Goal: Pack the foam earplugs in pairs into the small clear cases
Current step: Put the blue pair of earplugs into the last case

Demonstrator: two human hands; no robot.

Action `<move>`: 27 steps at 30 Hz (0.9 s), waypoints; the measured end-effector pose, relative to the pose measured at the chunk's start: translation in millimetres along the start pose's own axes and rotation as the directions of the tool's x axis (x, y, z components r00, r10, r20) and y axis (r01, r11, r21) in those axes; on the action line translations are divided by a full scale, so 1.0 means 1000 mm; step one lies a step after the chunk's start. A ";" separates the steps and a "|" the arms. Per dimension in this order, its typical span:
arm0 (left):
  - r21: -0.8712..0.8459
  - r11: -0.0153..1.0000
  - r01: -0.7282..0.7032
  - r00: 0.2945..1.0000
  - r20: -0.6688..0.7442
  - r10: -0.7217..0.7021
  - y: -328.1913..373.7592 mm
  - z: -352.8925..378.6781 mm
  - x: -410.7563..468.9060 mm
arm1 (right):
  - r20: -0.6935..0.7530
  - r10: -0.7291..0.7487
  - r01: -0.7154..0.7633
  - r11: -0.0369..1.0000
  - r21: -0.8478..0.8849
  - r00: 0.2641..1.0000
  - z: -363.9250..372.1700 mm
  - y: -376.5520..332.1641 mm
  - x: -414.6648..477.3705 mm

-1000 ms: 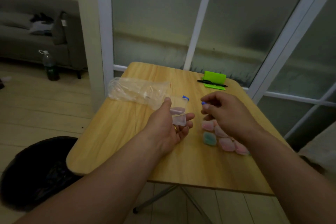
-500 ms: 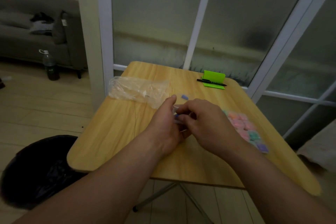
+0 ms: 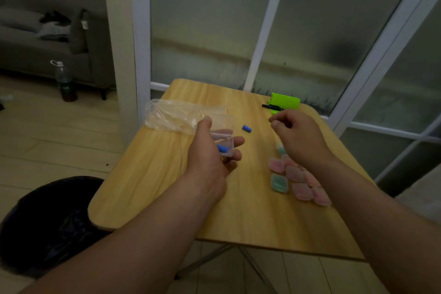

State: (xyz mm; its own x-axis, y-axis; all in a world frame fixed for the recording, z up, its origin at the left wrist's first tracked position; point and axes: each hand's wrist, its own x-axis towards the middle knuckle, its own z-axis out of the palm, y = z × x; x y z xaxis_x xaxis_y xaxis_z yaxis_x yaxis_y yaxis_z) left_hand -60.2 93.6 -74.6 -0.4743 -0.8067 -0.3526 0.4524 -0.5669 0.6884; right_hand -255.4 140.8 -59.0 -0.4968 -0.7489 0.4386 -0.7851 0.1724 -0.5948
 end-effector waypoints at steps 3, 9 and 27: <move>-0.011 0.999 -0.032 0.999 -0.043 0.031 0.005 -0.003 0.001 | 0.096 -0.018 0.029 0.994 -0.106 0.995 0.016 0.014 0.028; -0.039 0.998 -0.048 0.995 -0.088 0.044 0.015 -0.007 0.000 | 0.269 0.073 0.029 0.933 -0.358 0.960 0.052 0.016 0.066; 0.041 0.999 -0.023 1.000 0.000 0.023 0.015 -0.011 -0.007 | 0.116 0.397 -0.410 0.829 0.380 0.910 0.020 -0.008 -0.002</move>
State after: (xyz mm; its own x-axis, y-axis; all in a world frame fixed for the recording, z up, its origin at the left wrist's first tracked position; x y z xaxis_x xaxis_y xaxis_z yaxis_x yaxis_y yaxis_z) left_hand -41.6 88.8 -68.4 -0.4637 -0.8195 -0.3369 0.4315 -0.5409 0.7219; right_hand -240.9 127.5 -68.8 -0.7211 -0.6876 0.0849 -0.3064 0.2066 -0.9292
